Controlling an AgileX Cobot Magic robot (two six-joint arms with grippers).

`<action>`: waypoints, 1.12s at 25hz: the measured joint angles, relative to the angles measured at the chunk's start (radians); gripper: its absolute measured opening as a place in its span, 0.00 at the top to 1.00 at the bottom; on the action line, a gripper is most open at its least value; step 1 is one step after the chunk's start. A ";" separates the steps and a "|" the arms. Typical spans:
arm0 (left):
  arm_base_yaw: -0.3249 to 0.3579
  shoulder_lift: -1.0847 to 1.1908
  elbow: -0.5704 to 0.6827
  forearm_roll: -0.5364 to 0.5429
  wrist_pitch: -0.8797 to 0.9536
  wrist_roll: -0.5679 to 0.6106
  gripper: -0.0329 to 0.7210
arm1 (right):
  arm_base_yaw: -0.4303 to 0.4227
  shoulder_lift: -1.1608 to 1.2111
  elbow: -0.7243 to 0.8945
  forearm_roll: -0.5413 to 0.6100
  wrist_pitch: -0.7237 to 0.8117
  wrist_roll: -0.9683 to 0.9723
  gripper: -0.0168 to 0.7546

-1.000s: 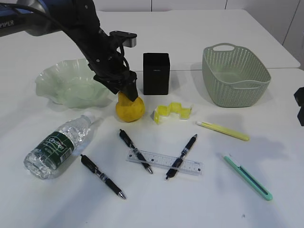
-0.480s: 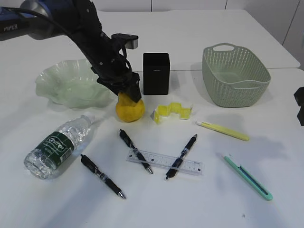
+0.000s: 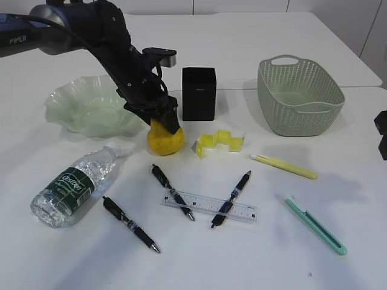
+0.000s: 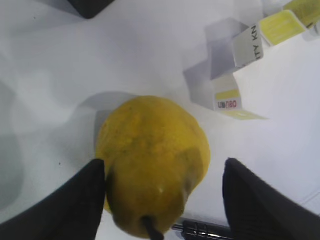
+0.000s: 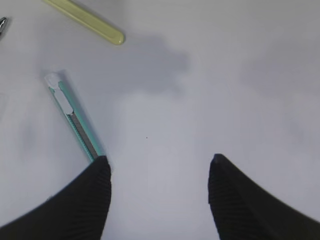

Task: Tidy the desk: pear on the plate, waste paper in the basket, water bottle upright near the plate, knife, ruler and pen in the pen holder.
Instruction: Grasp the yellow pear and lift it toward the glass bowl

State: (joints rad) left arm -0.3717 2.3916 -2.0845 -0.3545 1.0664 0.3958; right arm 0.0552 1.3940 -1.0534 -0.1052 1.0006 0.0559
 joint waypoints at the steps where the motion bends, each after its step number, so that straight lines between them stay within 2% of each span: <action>1: 0.000 0.004 0.000 0.000 0.000 0.000 0.28 | 0.000 0.000 0.000 0.000 0.000 0.000 0.39; 8: 0.000 0.004 0.000 0.008 0.004 0.000 0.32 | 0.000 0.000 0.000 0.000 -0.002 0.000 0.39; 22: 0.000 0.004 0.000 0.027 0.004 0.000 0.52 | 0.000 0.000 0.000 -0.002 -0.002 0.000 0.39; 28: 0.000 0.004 0.000 0.027 0.004 0.000 0.54 | 0.000 0.000 0.000 -0.002 -0.002 0.000 0.39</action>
State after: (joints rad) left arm -0.3717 2.3959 -2.0845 -0.3274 1.0700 0.3958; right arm 0.0552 1.3940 -1.0534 -0.1068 0.9986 0.0559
